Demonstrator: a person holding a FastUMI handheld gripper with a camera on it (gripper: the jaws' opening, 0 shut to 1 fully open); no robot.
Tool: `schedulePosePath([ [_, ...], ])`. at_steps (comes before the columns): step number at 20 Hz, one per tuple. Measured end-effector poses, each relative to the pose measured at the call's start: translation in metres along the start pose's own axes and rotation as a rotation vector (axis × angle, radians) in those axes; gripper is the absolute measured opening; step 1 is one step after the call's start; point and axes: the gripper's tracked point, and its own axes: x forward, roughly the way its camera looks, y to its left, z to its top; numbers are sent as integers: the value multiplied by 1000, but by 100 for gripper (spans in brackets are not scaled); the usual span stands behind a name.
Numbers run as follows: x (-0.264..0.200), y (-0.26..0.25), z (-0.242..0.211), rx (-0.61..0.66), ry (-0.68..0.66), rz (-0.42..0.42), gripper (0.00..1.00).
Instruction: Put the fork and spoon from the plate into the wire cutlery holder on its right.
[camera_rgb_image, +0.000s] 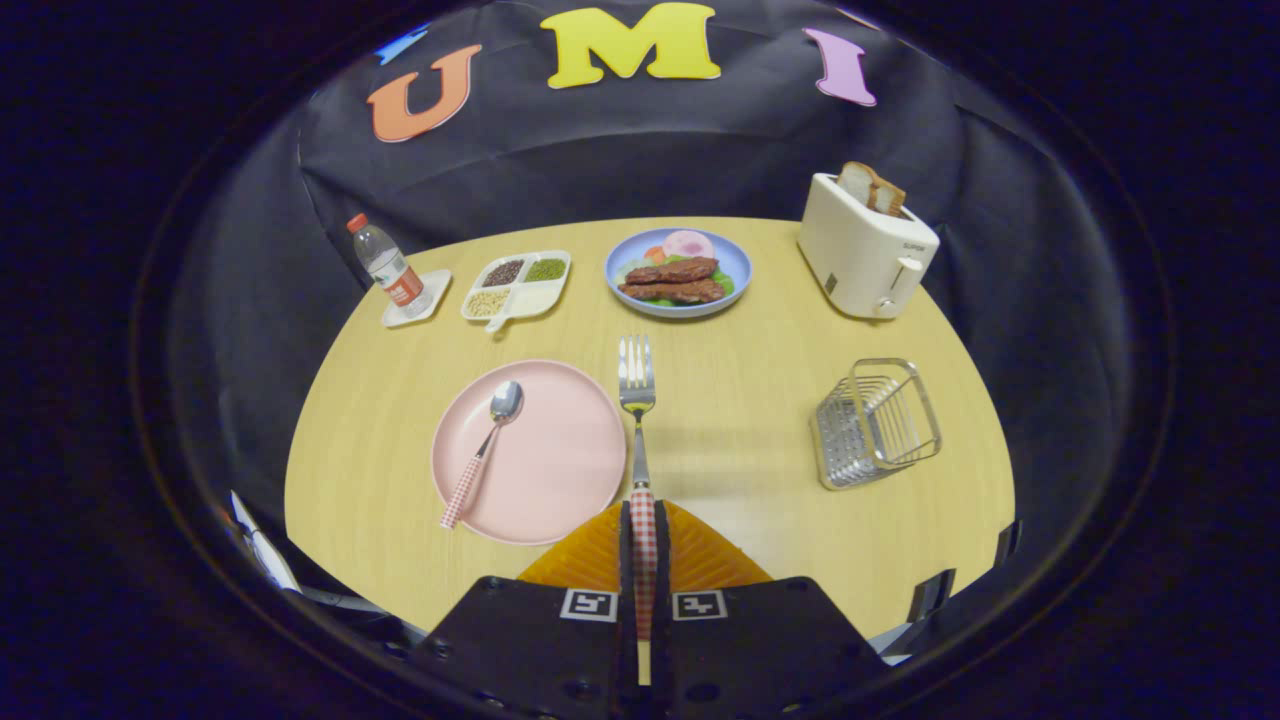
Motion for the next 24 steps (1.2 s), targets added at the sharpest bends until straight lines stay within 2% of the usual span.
schedulePosePath([
  [8,-51,-98,33,21,-34,-38,5],
  [11,-61,-129,41,-16,-24,-86,5],
  [16,-69,-164,45,-27,43,-119,5],
  [24,-56,-183,36,10,288,-63,5],
])
